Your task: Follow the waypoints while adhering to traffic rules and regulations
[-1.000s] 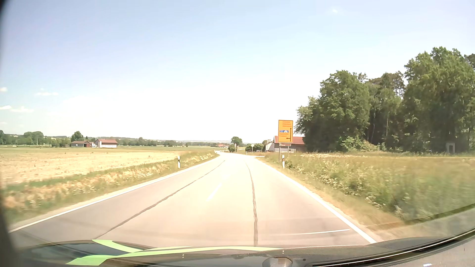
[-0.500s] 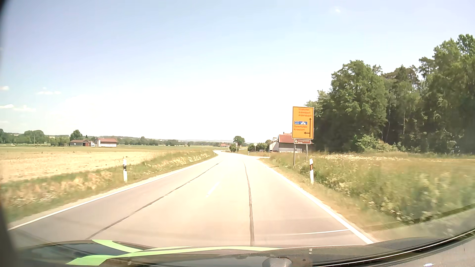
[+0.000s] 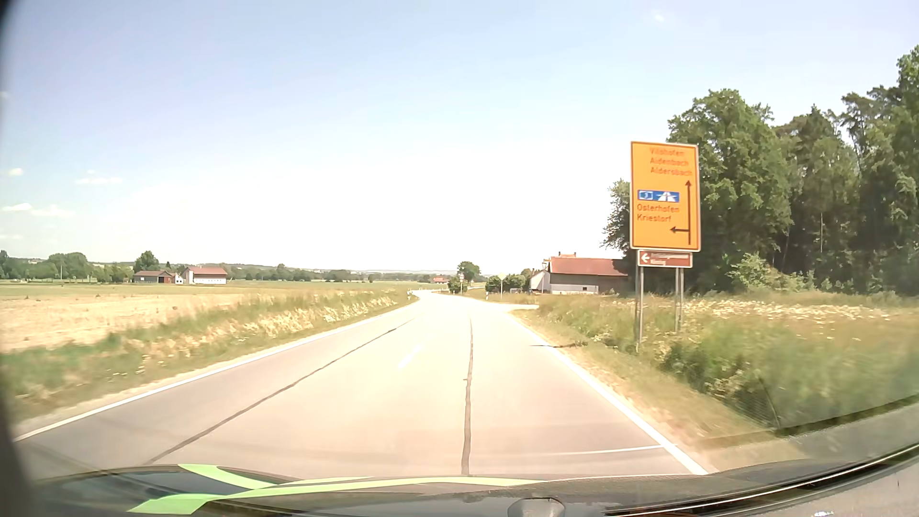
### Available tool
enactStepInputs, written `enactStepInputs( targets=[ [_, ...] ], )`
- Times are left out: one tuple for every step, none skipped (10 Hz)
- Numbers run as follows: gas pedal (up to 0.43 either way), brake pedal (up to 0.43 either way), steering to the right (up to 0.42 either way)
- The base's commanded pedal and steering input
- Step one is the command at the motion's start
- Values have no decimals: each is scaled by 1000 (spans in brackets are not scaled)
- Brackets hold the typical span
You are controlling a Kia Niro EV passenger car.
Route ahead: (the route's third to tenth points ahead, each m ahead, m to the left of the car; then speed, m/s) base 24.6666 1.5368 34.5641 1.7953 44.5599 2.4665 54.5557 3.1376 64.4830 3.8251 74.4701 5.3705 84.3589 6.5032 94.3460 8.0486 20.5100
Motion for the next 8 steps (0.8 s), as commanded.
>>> enactStepInputs(
  targets=[
    [130,0,-8],
    [138,0,-9],
    [150,0,-11],
    [157,0,-14],
    [157,0,-15],
    [157,0,-13],
    [157,0,-13],
    [157,0,-12]
  ],
)
